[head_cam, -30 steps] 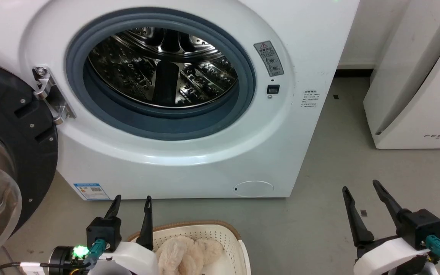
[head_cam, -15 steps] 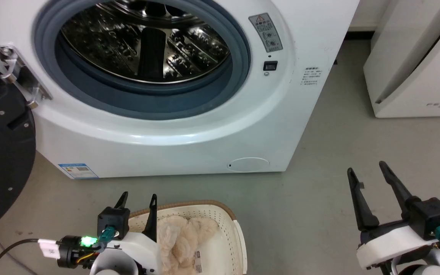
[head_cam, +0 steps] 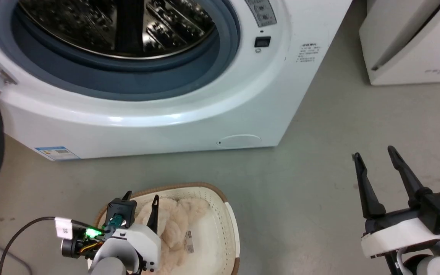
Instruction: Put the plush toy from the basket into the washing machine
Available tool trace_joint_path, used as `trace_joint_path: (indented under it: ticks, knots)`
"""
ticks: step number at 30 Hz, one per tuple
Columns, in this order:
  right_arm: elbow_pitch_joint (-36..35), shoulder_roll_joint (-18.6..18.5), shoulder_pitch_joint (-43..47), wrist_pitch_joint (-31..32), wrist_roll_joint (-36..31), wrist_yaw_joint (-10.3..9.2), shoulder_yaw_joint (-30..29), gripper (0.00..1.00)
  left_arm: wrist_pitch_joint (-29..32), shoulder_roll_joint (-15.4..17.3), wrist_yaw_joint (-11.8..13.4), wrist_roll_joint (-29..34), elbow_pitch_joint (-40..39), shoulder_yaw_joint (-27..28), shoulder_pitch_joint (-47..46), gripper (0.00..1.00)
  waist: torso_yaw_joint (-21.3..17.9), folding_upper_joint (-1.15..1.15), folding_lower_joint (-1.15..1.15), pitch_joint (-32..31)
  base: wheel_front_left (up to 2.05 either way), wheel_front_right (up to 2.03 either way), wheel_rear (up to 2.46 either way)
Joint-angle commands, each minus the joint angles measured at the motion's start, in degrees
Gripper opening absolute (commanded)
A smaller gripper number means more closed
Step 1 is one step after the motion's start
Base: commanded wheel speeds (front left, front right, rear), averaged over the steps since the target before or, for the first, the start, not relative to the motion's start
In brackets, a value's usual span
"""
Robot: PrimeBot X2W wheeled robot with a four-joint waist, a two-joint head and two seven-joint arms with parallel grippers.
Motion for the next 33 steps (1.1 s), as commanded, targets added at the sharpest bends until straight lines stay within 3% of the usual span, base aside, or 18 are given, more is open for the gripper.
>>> trace_joint_path:
  ticks: [1,28,33]
  knots:
    - [-0.55,-0.01,-1.39,-0.57,-0.11,-0.03,-0.2,1.0,-0.35,0.49,-0.41,0.08,2.08,-0.48,-1.53,1.0,-0.6,0.0,-0.01,1.2,0.0,0.0,0.0]
    - [-2.63,-0.01,-5.57,-3.79,1.83,-0.04,-1.31,1.0,6.21,5.26,-1.59,0.46,21.47,-7.34,-12.79,1.0,-4.18,0.0,-0.01,15.26,0.0,0.0,0.0]
    - [-3.21,-0.01,-6.54,-4.39,2.09,-0.04,-1.22,1.0,6.27,6.69,0.43,0.17,24.46,-8.03,-15.25,1.0,-4.87,0.0,-0.01,18.3,0.0,0.0,0.0]
